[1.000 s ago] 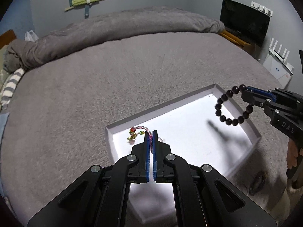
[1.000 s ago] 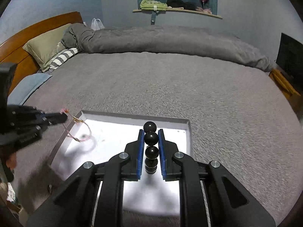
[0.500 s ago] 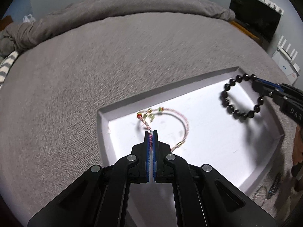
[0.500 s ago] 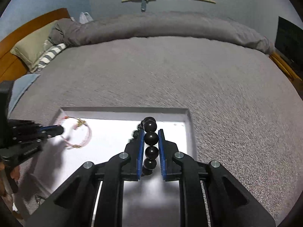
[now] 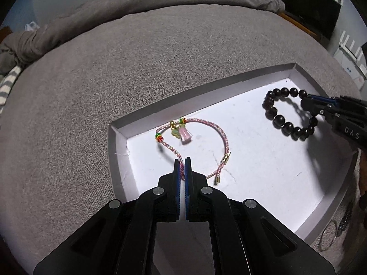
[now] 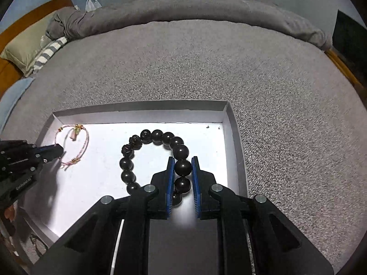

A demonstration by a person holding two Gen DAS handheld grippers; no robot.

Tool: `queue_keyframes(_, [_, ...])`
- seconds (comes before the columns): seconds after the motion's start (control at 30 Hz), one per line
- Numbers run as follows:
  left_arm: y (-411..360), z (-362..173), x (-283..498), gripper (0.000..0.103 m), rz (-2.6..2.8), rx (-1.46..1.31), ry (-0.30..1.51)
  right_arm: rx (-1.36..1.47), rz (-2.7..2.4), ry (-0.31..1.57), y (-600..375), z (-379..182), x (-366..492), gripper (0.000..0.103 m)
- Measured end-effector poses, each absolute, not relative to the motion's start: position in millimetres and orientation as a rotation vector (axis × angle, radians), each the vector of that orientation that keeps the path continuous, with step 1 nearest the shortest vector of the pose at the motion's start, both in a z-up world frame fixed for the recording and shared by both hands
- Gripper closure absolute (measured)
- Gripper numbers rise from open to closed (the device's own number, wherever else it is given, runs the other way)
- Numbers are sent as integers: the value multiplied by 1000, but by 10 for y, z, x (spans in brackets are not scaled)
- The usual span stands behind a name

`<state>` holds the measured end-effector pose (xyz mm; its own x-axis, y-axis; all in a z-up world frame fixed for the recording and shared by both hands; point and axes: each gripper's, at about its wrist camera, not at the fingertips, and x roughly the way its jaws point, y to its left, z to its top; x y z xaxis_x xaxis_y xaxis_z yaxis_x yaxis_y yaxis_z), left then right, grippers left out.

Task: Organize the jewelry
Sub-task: 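Carry both bracelets into the white tray and open both tools to release them, then withdraw both open tools from the tray back over the jewelry pile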

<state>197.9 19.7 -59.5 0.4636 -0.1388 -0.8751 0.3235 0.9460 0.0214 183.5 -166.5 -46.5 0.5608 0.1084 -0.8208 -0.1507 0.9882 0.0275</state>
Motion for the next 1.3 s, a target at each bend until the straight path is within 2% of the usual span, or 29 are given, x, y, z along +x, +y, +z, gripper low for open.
queue_keyframes(0.3, [228,-608,1938,98,-267,202,1054,-61,132,979,-1711,-516,1837,89])
queue_keyframes(0.4, [221,-609,1983,87,-269,202,1052,-65,136,972,-1710,-510,1825,87])
queue_keyframes(0.43, [222,-602,1971,77,-271,202,1048,-66,138,966,-1710,-498,1812,86])
queue_keyframes(0.47, [220,-589,1944,72,-273,203,1038,-65,141,959,-1714,-483,1792,81])
queue_keyframes(0.5, [215,-566,1910,72,-279,204,1024,-63,144,948,-1725,-463,1760,76])
queue_keyframes(0.53, [217,-552,1877,72,-282,203,1020,-61,145,939,-1728,-446,1750,65])
queue_keyframes(0.57, [217,-528,1847,71,-288,198,1014,-61,148,925,-1738,-417,1719,60])
queue_keyframes(0.63, [222,-477,1789,69,-293,190,1001,-60,155,906,-1748,-361,1657,56])
queue_keyframes(0.7, [232,-409,1730,62,-293,185,982,-42,166,884,-1787,-291,1579,47])
queue_keyframes(0.77, [264,-327,1632,46,-294,171,954,-24,172,857,-1822,-211,1495,36])
queue_keyframes(0.8, [287,-280,1594,42,-298,163,937,-16,175,842,-1852,-170,1438,34])
queue_keyframes(0.87, [320,-182,1458,27,-298,154,902,4,192,809,-1909,-79,1270,24])
queue_keyframes(0.97, [370,-61,1189,21,-302,149,854,11,226,773,-1954,4,1023,11])
queue_keyframes(1.13, [473,56,756,12,-320,133,821,-17,240,754,-1995,22,684,6])
queue_keyframes(1.3, [584,-7,466,10,-317,133,822,-33,217,759,-2095,-44,406,6])
